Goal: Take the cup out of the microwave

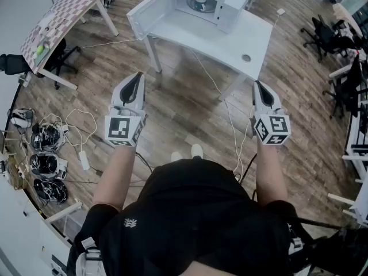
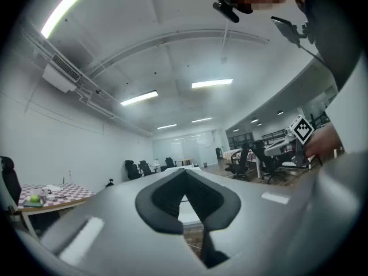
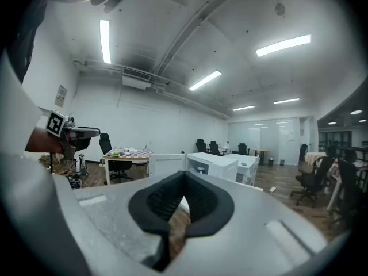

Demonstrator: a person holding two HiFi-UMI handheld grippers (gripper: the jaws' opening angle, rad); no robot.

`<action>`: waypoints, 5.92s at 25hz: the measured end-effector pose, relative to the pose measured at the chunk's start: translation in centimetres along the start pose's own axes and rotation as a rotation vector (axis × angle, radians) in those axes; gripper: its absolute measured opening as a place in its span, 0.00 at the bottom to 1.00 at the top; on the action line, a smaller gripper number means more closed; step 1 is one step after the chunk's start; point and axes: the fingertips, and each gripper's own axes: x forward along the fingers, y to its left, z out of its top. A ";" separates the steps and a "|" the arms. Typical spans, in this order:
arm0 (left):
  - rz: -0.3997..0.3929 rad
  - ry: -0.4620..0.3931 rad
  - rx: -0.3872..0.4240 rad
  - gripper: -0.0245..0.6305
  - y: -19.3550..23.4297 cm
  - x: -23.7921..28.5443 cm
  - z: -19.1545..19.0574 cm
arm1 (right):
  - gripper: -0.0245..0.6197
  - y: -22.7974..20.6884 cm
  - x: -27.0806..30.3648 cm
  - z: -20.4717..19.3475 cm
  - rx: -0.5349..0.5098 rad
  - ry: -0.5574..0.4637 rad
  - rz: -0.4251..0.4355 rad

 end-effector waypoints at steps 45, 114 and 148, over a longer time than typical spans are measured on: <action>0.049 0.009 0.051 0.05 -4.0 7.5 -2.4 | 0.04 -7.0 5.1 -3.7 0.081 -0.060 0.052; -0.202 -0.051 -0.040 0.05 23.2 52.4 -11.8 | 0.04 -10.5 58.4 1.6 0.063 -0.034 -0.110; -0.266 0.113 -0.081 0.05 20.0 65.9 -26.6 | 0.23 -14.0 75.5 -14.6 0.091 0.136 -0.039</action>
